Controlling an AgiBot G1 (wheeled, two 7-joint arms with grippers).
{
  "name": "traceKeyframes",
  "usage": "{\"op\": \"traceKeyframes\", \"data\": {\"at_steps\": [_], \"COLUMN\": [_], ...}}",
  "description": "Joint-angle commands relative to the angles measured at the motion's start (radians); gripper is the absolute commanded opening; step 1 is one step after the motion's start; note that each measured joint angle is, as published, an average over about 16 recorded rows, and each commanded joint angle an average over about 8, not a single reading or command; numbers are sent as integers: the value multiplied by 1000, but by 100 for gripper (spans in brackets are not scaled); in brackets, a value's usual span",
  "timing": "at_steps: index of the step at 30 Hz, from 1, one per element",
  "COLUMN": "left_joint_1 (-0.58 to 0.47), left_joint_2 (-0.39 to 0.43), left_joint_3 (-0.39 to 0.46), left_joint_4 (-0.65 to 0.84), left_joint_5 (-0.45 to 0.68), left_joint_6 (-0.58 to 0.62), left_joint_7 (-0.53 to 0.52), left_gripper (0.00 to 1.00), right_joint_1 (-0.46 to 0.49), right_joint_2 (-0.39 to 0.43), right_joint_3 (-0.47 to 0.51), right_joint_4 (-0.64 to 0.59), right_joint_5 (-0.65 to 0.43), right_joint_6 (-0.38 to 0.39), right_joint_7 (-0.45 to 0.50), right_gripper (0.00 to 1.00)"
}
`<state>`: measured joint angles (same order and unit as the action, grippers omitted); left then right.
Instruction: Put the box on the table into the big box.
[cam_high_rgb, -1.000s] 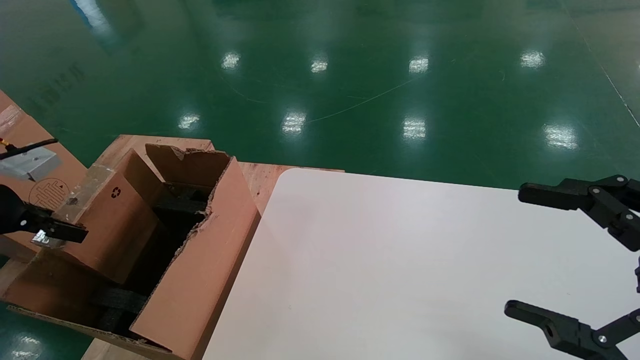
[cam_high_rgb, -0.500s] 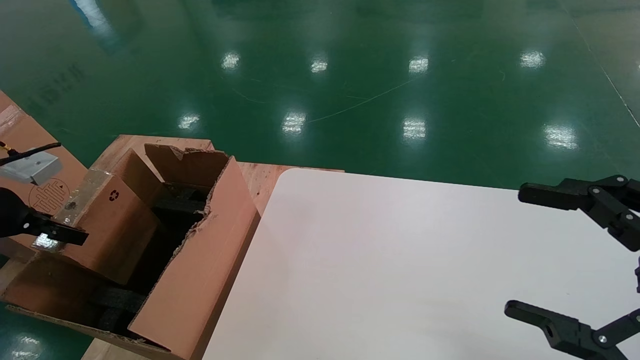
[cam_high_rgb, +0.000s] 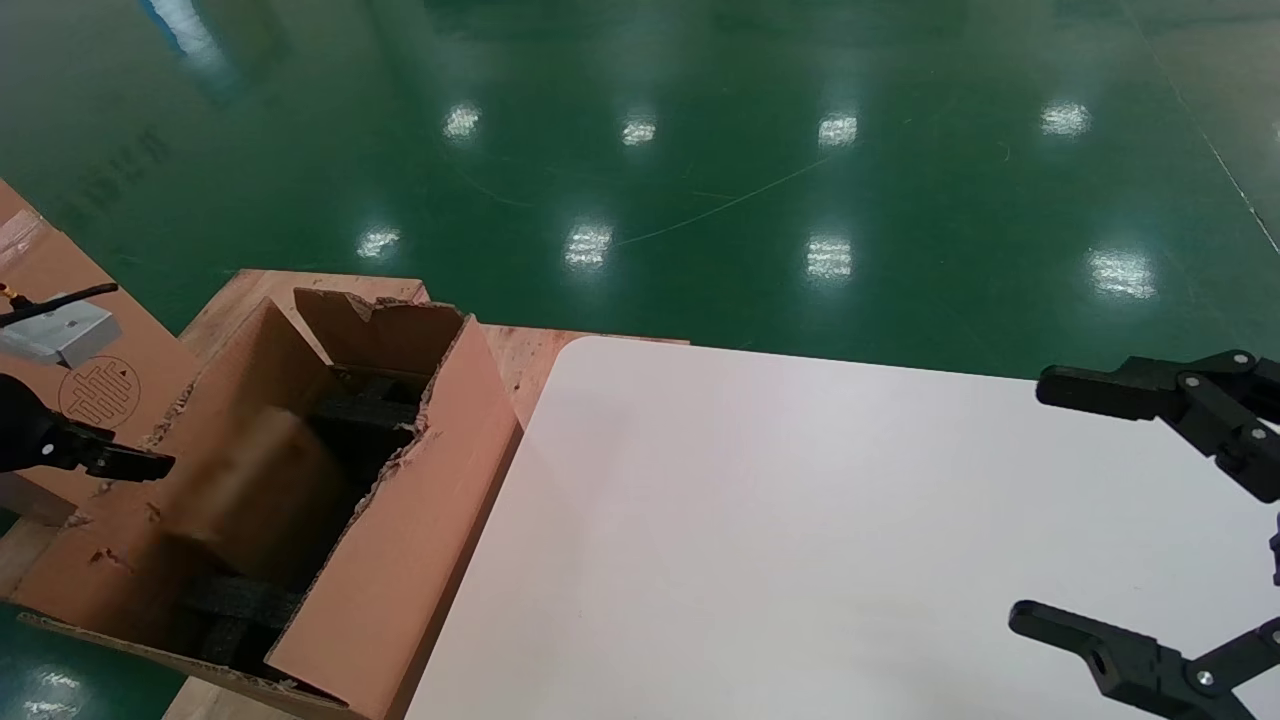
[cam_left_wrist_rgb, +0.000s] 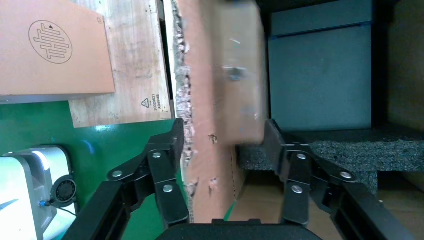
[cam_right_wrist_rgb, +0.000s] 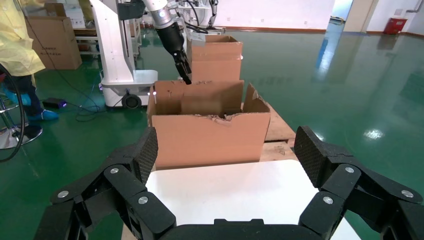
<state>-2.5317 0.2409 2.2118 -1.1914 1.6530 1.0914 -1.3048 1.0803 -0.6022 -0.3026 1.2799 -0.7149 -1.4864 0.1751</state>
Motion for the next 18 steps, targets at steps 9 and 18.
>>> {"op": "traceKeyframes", "data": {"at_steps": [9, 18], "left_joint_1": [-15, -95], "left_joint_2": [1, -8], "left_joint_3": [-13, -84], "left_joint_4": [-28, -135], "left_joint_5": [-20, -163], "left_joint_6": [6, 52], "left_joint_7": [16, 110], "left_gripper": [100, 100], "right_joint_1": [0, 0], "right_joint_2": [0, 0], "right_joint_3": [0, -1], "right_joint_4": [0, -1], "right_joint_5": [0, 0], "right_joint_6": [0, 0], "right_joint_7": [0, 0], "right_gripper": [100, 100]}}
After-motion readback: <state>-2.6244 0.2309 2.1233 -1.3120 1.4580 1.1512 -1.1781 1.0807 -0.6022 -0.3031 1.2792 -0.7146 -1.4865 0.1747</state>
